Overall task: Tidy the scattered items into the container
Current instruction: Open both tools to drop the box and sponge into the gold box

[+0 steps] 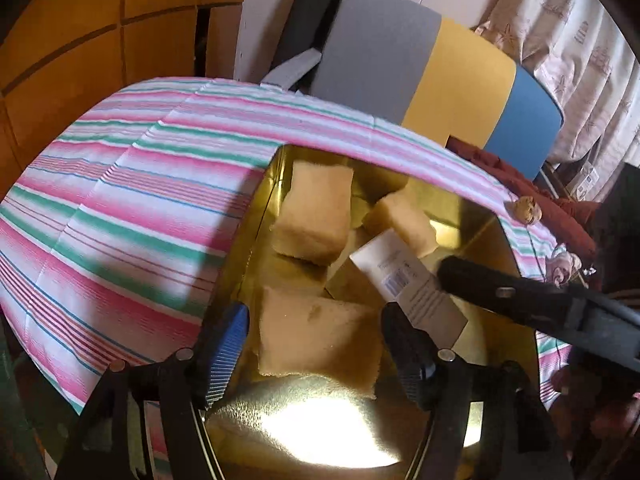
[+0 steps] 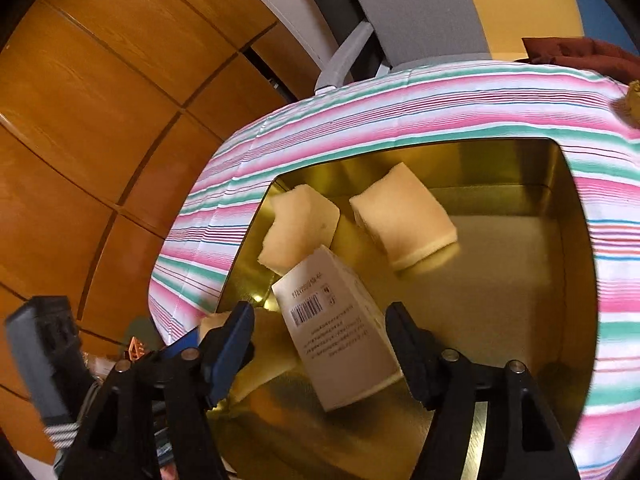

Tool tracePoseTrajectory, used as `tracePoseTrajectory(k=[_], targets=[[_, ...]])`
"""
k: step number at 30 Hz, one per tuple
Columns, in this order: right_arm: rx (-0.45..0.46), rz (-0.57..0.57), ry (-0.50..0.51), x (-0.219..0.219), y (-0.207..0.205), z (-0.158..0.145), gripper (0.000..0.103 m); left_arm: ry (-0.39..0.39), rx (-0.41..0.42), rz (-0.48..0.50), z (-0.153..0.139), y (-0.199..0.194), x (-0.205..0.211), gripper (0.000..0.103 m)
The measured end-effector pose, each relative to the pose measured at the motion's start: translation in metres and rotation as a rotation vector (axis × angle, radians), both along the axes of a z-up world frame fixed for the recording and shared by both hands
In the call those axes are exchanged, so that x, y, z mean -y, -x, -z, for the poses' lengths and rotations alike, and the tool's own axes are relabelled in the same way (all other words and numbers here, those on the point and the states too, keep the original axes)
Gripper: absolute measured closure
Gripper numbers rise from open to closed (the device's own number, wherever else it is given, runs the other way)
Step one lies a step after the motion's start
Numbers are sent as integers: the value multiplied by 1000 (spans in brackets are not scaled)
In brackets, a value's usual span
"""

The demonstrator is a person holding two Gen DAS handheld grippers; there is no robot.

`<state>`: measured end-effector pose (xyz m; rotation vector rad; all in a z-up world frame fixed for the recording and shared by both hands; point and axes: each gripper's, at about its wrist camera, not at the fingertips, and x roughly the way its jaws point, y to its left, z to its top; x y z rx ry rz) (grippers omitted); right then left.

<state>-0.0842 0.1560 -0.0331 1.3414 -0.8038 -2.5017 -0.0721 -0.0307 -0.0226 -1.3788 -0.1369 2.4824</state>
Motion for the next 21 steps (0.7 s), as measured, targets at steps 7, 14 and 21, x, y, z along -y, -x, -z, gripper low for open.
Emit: tracePoseTrajectory(k=[7, 14, 21], targets=[[-67, 24, 10, -21, -38, -20, 32, -88, -28, -140, -4, 0, 18, 34], [-123, 54, -41, -45, -75, -41, 31, -201, -75, -263, -20, -12, 31, 33], [-148, 112, -116, -77, -104, -51, 31, -200, -78, -188, -28, -23, -3, 32]])
